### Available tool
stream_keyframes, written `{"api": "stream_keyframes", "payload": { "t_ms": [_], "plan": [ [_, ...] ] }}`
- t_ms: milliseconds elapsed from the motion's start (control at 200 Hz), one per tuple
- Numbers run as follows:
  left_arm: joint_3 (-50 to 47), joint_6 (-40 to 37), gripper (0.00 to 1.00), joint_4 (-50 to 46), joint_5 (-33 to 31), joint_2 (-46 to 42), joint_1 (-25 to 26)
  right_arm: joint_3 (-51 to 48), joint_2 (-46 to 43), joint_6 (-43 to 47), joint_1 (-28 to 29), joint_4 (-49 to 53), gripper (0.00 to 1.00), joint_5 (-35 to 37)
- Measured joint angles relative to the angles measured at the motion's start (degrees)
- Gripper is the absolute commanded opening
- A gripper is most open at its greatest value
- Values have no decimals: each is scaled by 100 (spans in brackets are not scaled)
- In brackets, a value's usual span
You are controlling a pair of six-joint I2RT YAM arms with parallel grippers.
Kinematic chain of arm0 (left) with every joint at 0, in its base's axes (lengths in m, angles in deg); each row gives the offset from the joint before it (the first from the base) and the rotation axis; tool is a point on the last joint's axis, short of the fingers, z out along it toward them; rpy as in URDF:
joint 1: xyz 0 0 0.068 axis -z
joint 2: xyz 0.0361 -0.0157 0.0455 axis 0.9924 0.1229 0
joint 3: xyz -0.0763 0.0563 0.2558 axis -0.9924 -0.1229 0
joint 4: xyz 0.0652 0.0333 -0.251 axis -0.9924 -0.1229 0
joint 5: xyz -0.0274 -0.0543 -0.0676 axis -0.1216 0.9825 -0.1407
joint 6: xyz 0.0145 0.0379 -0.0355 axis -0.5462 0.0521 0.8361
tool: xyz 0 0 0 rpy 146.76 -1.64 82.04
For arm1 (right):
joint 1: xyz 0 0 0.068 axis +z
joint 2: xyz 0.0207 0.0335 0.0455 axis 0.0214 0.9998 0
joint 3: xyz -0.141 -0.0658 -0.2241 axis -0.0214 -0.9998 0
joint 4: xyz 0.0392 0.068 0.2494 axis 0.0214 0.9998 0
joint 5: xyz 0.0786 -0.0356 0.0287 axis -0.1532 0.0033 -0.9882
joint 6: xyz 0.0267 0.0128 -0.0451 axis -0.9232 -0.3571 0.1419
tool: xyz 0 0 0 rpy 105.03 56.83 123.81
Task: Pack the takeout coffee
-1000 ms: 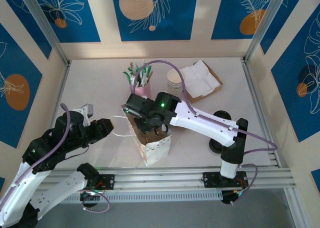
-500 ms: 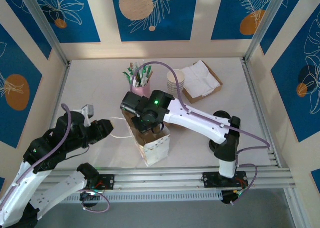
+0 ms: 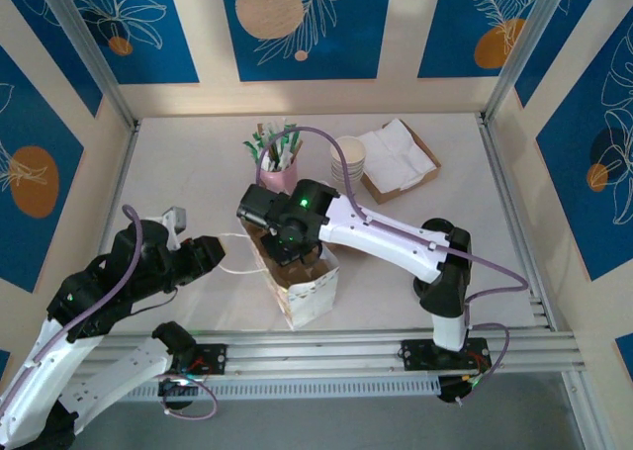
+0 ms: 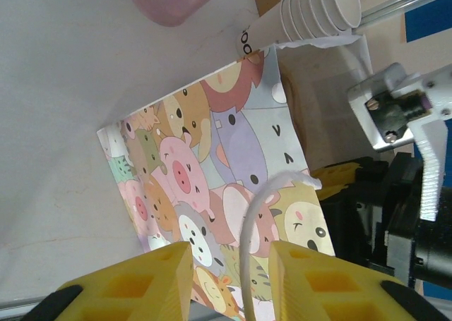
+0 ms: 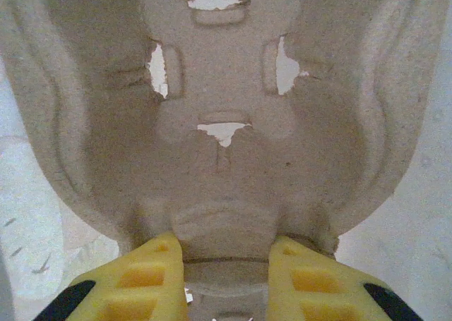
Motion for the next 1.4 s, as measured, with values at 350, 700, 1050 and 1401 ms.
{"api": "stream_keyframes", "payload": {
  "t_ms": [350, 700, 1050, 1401],
  "plan": [
    [0, 2, 35, 0, -2, -2, 0, -46, 385, 181, -33, -28, 25, -107],
    [0, 4, 35, 0, 0, -2, 0, -175, 498, 337, -133, -214, 25, -251],
    [-61, 92, 35, 0, 0, -13, 0, -304, 787, 461, -177, -422, 25, -313],
    [-61, 114, 35, -13, -13, -57, 0, -732, 922, 553, -247, -848, 26, -310]
  ]
}}
